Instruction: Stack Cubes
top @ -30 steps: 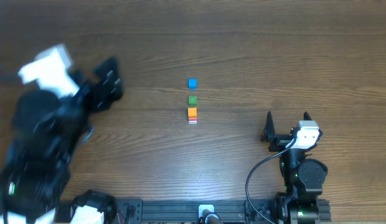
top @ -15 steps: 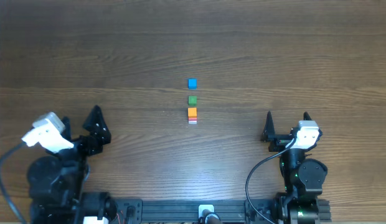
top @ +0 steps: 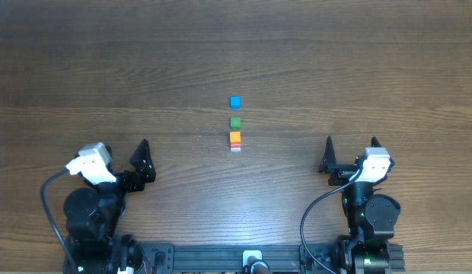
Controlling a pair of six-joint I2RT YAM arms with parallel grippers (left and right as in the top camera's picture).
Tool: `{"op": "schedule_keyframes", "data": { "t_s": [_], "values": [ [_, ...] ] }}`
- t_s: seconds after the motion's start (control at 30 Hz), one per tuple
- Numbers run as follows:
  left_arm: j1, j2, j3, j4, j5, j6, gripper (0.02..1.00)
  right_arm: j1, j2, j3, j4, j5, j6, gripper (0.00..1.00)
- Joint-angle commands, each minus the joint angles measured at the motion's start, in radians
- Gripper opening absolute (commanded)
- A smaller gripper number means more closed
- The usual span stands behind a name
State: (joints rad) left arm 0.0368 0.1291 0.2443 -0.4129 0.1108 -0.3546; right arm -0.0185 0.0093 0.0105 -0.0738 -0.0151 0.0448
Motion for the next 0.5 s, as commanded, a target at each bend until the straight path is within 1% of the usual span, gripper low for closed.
{"op": "schedule_keyframes", "data": {
  "t_s": [0.03, 0.13, 0.33, 0.5],
  "values": [
    [0.02, -0.037, -0.059, 0.03, 0.045, 0.092, 0.987, 0.005, -0.004, -0.005, -0.002, 0.009, 0.0, 0.991],
    [0.035, -0.055, -0.107, 0.079, 0.077, 0.141, 0.998, 0.005, -0.004, -0.005, -0.002, 0.009, -0.001, 0.993],
    [0.034, -0.087, -0.158, 0.15, 0.08, 0.192, 0.998, 0.005, -0.004, -0.005, -0.002, 0.009, -0.001, 0.991],
    [0.034, -0.087, -0.161, 0.155, 0.079, 0.251, 0.996, 0.005, -0.005, -0.005, -0.002, 0.009, -0.001, 0.991]
  ]
}}
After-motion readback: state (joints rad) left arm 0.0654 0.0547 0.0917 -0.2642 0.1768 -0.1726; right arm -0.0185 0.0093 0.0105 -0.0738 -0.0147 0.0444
